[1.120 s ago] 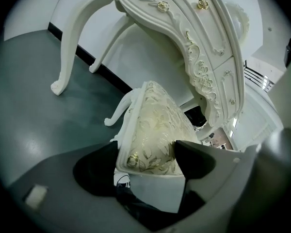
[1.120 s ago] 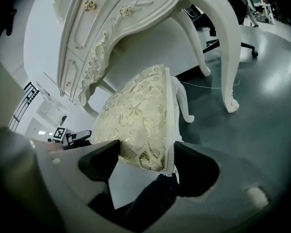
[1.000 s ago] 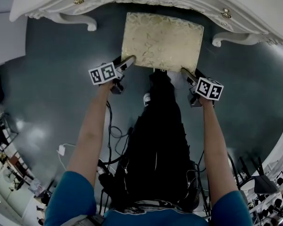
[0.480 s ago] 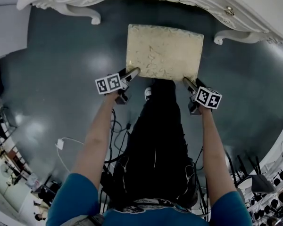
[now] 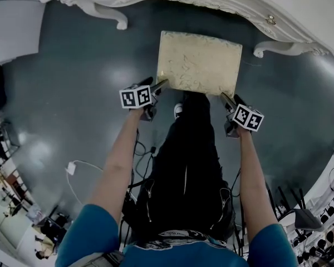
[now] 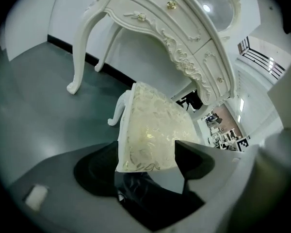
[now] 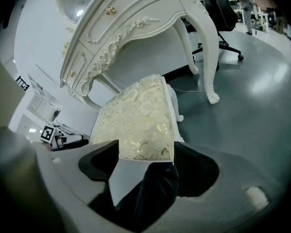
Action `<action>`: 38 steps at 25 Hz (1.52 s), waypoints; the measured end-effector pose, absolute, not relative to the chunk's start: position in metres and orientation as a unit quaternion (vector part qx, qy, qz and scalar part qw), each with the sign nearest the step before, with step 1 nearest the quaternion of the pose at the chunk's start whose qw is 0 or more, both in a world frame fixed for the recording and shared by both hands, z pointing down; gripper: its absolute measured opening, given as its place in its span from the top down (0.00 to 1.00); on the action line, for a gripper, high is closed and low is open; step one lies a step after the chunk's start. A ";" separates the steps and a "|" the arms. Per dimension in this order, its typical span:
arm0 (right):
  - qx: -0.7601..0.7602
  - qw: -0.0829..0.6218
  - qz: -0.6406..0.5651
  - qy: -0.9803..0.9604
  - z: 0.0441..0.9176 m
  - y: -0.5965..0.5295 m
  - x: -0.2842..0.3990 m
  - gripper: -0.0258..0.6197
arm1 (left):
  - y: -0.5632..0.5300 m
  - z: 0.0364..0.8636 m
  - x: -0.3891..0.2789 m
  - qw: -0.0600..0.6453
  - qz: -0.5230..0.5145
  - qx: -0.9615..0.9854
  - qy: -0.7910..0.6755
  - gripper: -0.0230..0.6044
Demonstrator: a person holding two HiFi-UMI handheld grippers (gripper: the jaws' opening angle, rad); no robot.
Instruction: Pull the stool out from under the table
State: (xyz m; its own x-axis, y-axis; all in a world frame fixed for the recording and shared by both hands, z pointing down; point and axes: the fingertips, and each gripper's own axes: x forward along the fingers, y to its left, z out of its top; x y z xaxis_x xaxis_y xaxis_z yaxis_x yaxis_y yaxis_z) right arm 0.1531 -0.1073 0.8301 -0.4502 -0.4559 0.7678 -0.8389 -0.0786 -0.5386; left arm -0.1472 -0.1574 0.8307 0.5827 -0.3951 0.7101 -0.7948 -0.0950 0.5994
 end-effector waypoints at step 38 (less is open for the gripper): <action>0.443 0.017 0.315 -0.839 0.395 -0.122 0.065 0.71 | -0.098 0.393 -0.088 0.237 0.065 0.901 -0.358 0.58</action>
